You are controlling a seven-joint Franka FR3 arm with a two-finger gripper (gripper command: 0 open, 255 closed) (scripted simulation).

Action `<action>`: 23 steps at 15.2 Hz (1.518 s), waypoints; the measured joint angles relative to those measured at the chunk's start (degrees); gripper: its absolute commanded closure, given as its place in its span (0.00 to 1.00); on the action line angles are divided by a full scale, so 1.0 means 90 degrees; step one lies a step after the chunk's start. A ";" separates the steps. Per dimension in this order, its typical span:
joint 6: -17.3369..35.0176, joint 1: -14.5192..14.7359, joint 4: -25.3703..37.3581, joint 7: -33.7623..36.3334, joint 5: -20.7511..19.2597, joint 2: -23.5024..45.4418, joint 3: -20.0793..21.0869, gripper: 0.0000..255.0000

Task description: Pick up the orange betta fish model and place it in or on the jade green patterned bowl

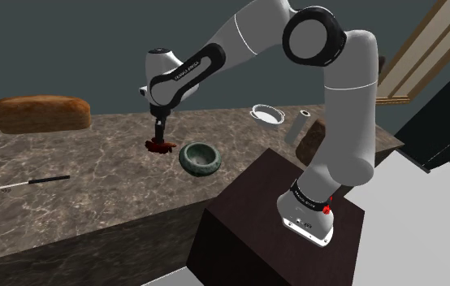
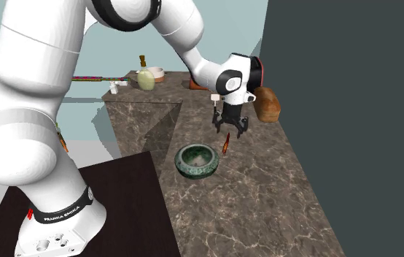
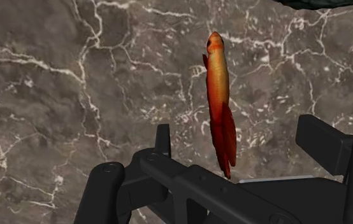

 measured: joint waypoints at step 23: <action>0.0460 0.0031 0.0048 0.0000 -0.0040 0.0506 -0.0007 1.00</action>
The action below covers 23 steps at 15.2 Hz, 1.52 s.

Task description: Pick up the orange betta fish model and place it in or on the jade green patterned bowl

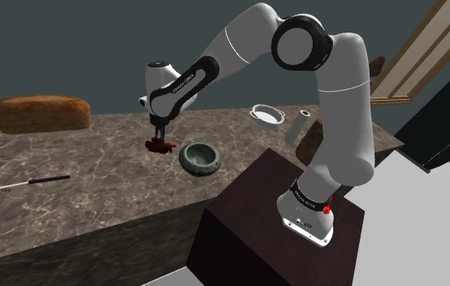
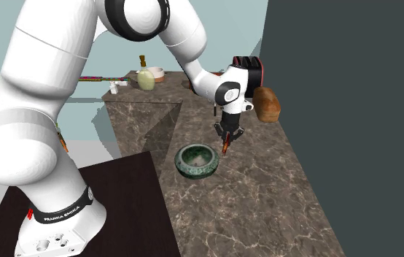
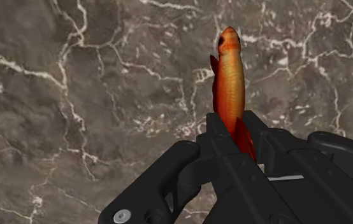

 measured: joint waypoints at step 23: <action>-0.1285 -0.0027 0.0007 -0.0036 0.0056 -0.1280 0.0038 1.00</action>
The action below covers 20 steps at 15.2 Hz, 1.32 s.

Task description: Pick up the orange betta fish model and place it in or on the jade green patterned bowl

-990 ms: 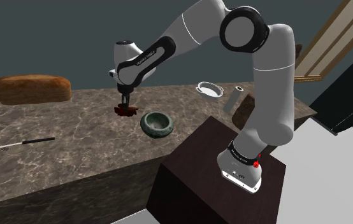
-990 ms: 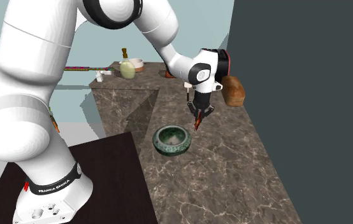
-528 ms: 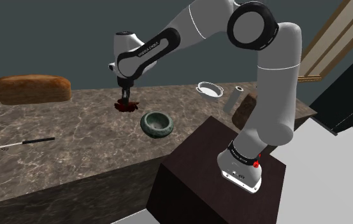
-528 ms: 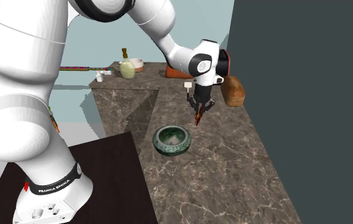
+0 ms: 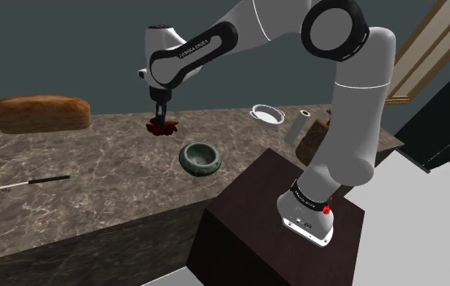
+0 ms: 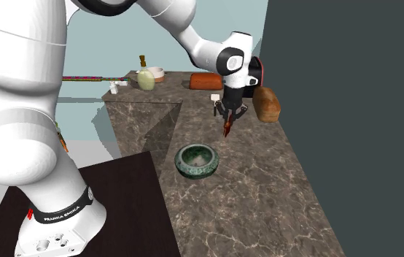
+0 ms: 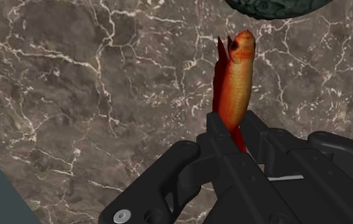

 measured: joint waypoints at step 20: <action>-0.0259 -0.0096 -0.2152 -0.0157 0.0098 -0.2408 -0.0014 1.00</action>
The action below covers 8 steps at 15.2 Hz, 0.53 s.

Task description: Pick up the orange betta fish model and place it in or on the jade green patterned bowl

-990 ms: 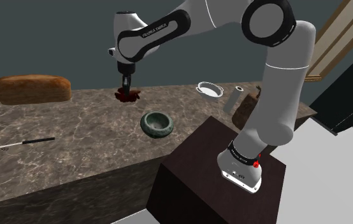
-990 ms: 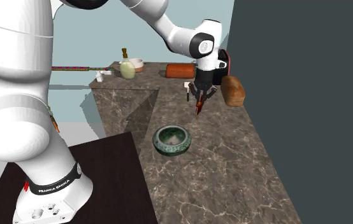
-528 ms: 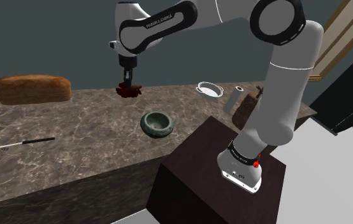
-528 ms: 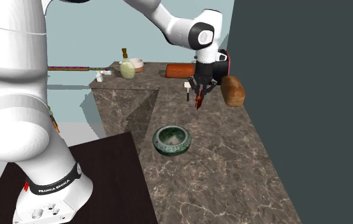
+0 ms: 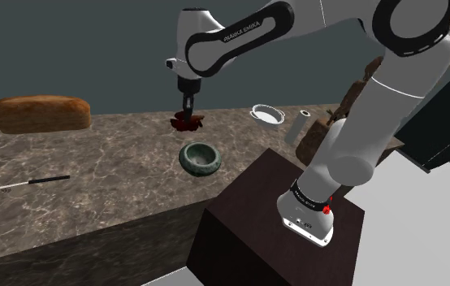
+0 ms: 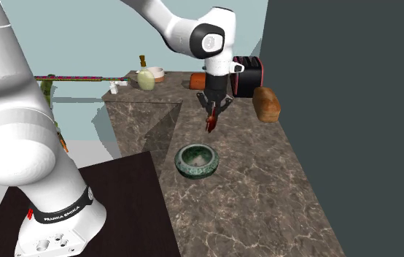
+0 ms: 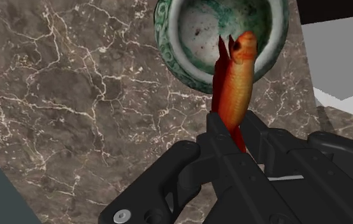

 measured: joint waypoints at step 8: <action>0.0354 -0.0047 -0.1699 -0.0128 0.0035 -0.1346 -0.0053 1.00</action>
